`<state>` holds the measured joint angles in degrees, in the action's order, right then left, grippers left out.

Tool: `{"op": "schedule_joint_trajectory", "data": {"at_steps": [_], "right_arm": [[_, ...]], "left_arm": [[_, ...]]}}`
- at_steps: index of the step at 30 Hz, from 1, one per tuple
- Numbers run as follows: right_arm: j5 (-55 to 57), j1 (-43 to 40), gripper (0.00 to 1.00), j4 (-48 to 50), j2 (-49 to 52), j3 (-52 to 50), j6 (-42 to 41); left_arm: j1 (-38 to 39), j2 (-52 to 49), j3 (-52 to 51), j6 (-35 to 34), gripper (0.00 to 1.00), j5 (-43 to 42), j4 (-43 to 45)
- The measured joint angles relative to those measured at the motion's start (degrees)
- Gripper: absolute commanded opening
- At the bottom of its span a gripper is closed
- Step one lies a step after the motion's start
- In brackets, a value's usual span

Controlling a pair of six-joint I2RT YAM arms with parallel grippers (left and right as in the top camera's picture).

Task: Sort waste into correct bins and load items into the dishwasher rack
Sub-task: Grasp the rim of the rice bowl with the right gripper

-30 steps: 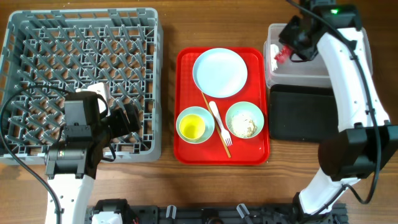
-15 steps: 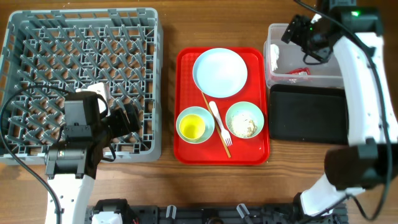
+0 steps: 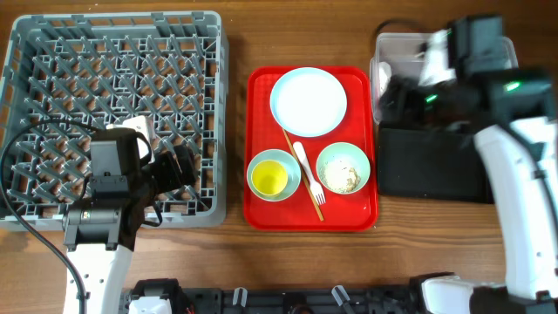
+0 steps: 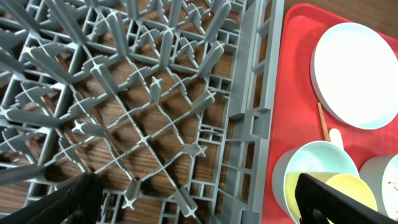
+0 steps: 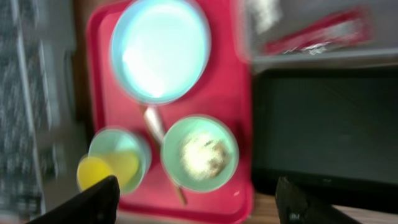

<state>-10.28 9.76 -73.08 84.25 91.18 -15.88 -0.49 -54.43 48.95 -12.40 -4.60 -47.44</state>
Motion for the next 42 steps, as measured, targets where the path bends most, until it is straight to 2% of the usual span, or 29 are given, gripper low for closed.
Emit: {"op": "schedule_joint_trajectory", "data": {"at_steps": [5, 9, 12, 15, 18, 24, 26, 28, 29, 31, 37, 40, 42], "right_arm": [[-0.1, 7.6, 0.79, 6.6, -1.0, -9.9, -2.0], [0.5, 14.6, 0.76, 16.2, -0.2, -20.8, -5.2], [2.1, 17.9, 0.75, 20.8, 1.9, -24.4, -7.9], [4.4, 19.6, 0.74, 23.4, 4.6, -26.1, -10.6], [5.9, 20.8, 0.63, 26.0, 7.9, -26.6, -12.5], [6.9, 21.1, 0.59, 27.3, 14.2, -26.6, -15.7], [7.1, 21.1, 0.51, 27.4, 15.9, -26.6, -16.5], [7.1, 21.1, 0.35, 27.6, 17.3, -26.6, -17.4], [7.1, 21.1, 0.32, 27.7, 17.8, -26.6, -17.8], [7.1, 21.1, 0.31, 27.8, 18.5, -26.7, -17.9], [7.1, 21.1, 0.11, 28.2, 18.6, -26.7, -20.0], [7.1, 21.1, 0.04, 28.1, 18.6, -26.7, -20.5], [7.5, 21.1, 0.04, 27.2, 18.6, -26.4, -20.5]], "left_arm": [[0.0, 0.0, 0.0, 0.0, 1.0, 0.0, -0.2], [0.0, 0.0, 0.0, 0.0, 1.0, 0.0, -0.2], [0.0, 0.0, 0.0, 0.0, 1.0, 0.0, -0.2], [0.0, 0.0, 0.0, 0.0, 1.0, 0.0, -0.2], [0.0, -0.2, 0.0, 0.0, 1.0, 0.0, -0.2], [0.0, -1.5, 0.0, 0.0, 1.0, 0.0, -0.3], [0.0, -2.1, 0.0, 0.0, 1.0, 0.0, -0.3], [0.0, -2.4, 0.0, 0.0, 1.0, 0.0, -0.4], [0.0, -2.6, 0.0, 0.0, 1.0, 0.0, -0.4], [0.0, -2.9, 0.0, 0.0, 1.0, 0.0, -0.4], [0.0, -3.1, 0.0, 0.0, 1.0, 0.0, -0.4], [0.0, -3.1, 0.0, 0.0, 1.0, 0.0, -0.4], [0.0, -3.1, 0.0, 0.0, 1.0, 0.0, -0.4]]}}
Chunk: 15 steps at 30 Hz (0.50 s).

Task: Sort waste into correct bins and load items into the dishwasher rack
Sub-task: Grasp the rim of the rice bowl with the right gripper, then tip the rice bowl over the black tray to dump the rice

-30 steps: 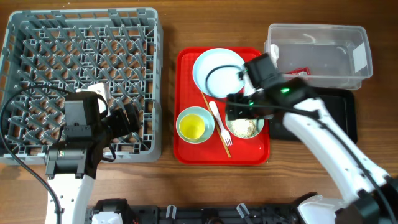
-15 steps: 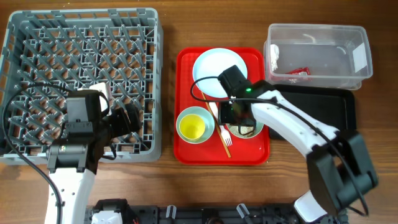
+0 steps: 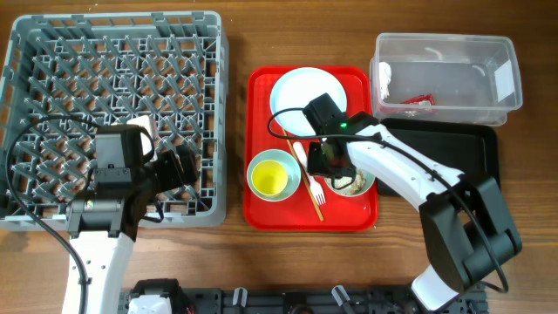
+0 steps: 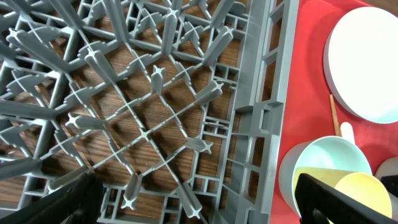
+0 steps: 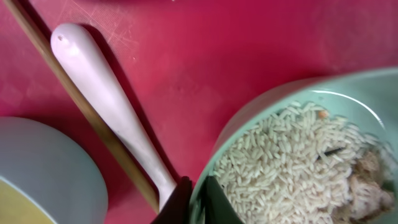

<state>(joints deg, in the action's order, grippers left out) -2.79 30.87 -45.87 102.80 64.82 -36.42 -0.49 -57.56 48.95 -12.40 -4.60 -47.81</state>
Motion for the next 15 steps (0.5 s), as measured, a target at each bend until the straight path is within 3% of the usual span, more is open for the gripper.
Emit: {"op": "schedule_joint_trajectory", "data": {"at_steps": [7, 15], "right_arm": [[0.3, 0.0, 0.04, -3.4, -3.4, 1.5, 0.0], [-0.2, -2.9, 0.04, -5.8, -14.1, 2.3, 0.6]], "left_arm": [[0.0, 0.0, 0.0, 0.0, 1.0, 0.0, 0.0], [0.0, 0.0, 0.0, 0.0, 1.0, 0.0, 0.0]]}}
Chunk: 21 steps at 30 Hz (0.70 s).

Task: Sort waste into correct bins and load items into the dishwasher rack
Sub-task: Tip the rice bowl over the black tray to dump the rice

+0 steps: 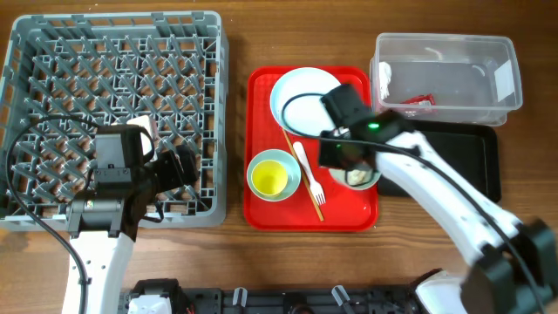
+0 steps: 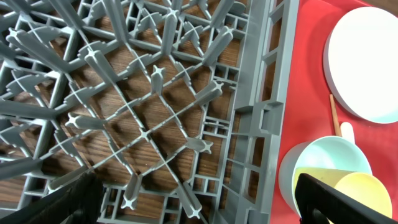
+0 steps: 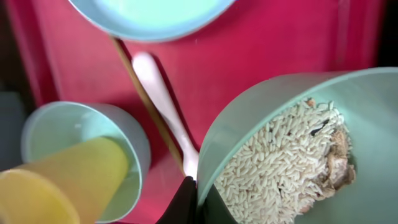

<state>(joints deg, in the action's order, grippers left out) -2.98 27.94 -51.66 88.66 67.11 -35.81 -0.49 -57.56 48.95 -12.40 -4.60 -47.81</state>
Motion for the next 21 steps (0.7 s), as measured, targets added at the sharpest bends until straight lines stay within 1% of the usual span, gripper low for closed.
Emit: {"op": "schedule_joint_trajectory", "data": {"at_steps": [3, 5, 9, 13, 16, 21], "right_arm": [[-0.5, -3.8, 0.04, -0.7, -3.9, 0.2, 0.9], [-2.0, -7.8, 0.04, -1.1, -6.1, 0.3, 2.2], [-6.5, -15.3, 0.04, -1.6, -7.0, 0.5, 5.8], [-13.8, -24.1, 0.04, -1.7, -6.9, 0.4, 10.7], [-21.7, -31.1, 0.05, -1.7, -5.4, 0.4, 15.8], [-32.9, -38.2, 0.04, -1.7, -1.9, -1.5, 21.9]], "left_arm": [[0.0, 0.0, 0.0, 0.0, 1.0, 0.0, 0.0], [0.0, 0.0, 0.0, 0.0, 1.0, 0.0, 0.0], [0.0, 0.0, 0.0, 0.0, 1.0, 0.0, 0.0], [0.0, 0.0, 0.0, 0.0, 1.0, 0.0, 0.0], [0.0, 0.0, 0.0, 0.0, 1.0, 0.0, 0.0], [0.0, 0.0, 0.0, 0.0, 1.0, 0.0, 0.0]]}}
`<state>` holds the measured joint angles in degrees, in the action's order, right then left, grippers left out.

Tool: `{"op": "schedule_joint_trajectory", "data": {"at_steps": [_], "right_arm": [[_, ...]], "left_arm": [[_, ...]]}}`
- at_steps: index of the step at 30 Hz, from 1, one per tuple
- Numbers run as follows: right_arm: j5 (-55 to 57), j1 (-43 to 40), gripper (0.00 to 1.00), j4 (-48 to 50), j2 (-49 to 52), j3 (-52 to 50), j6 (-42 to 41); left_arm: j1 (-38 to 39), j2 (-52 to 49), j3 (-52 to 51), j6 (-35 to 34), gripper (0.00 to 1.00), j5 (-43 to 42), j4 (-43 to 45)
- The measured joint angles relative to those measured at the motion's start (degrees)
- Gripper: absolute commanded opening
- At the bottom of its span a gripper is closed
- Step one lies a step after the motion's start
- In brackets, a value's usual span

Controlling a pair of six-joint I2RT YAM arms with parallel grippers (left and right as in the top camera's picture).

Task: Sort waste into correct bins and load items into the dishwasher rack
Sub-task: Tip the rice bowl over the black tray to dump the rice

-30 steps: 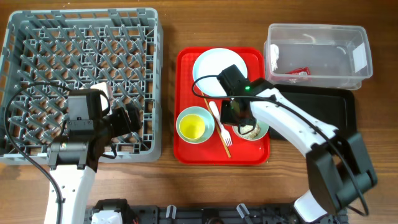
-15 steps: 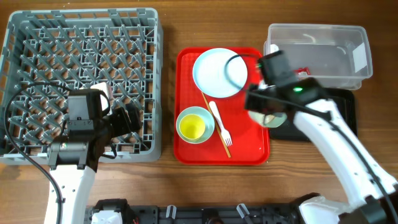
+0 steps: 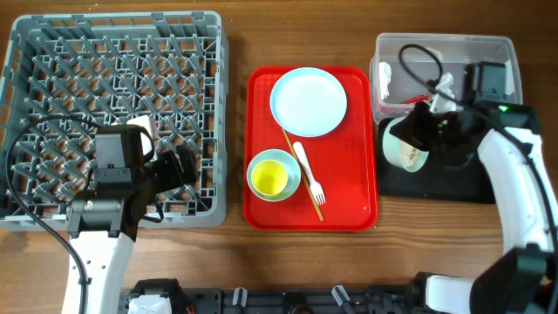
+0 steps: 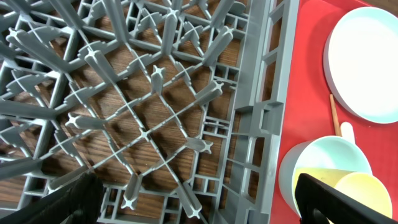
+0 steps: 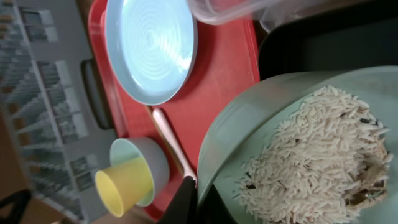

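My right gripper (image 5: 198, 186) is shut on the rim of a pale green bowl of rice (image 3: 404, 150), held tilted over the black bin (image 3: 445, 174). The rice (image 5: 311, 158) still lies in the bowl. On the red tray (image 3: 357, 209) stand a white plate (image 3: 308, 102) and a pale bowl with a yellow cup (image 3: 269, 178) in it, beside a white fork (image 3: 307, 170) and a chopstick (image 3: 301, 174). My left gripper (image 4: 196, 199) hangs open over the grey dishwasher rack (image 3: 113, 113), near its right edge, holding nothing.
A clear plastic bin (image 3: 445, 74) with a red wrapper and white scraps stands at the back right, behind the black bin. The rack fills the left of the wooden table.
My right gripper has carried the rice bowl from over the tray's right side to above the black bin, now tilted. The left arm has not moved.
First my right arm was up by the clear bin, open, with the rice bowl on the tray. Then its fingers stood at the bowl's rim. Then it held the bowl lifted over the tray, and now over the black bin. The left gripper stayed open over the rack.
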<state>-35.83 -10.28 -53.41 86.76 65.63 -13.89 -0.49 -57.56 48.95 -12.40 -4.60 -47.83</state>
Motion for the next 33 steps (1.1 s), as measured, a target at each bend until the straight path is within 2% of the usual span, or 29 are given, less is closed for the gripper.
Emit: {"op": "schedule_joint_trajectory", "data": {"at_steps": [6, 20, 24, 33], "right_arm": [[-12.9, -7.8, 0.04, -0.1, 5.1, -2.1, 5.0], [-37.1, -17.4, 0.04, 0.5, 13.1, -2.2, 6.0], [-41.7, -17.8, 0.04, 1.6, 13.2, -2.2, 4.1], [-49.0, -20.2, 0.04, 7.3, 13.4, -2.2, -7.2]], "left_arm": [[0.0, 0.0, 0.0, 0.0, 1.0, 0.0, 0.0], [0.0, 0.0, 0.0, 0.0, 1.0, 0.0, 0.0], [0.0, 0.0, 0.0, 0.0, 1.0, 0.0, 0.0], [0.0, 0.0, 0.0, 0.0, 1.0, 0.0, 0.0]]}}
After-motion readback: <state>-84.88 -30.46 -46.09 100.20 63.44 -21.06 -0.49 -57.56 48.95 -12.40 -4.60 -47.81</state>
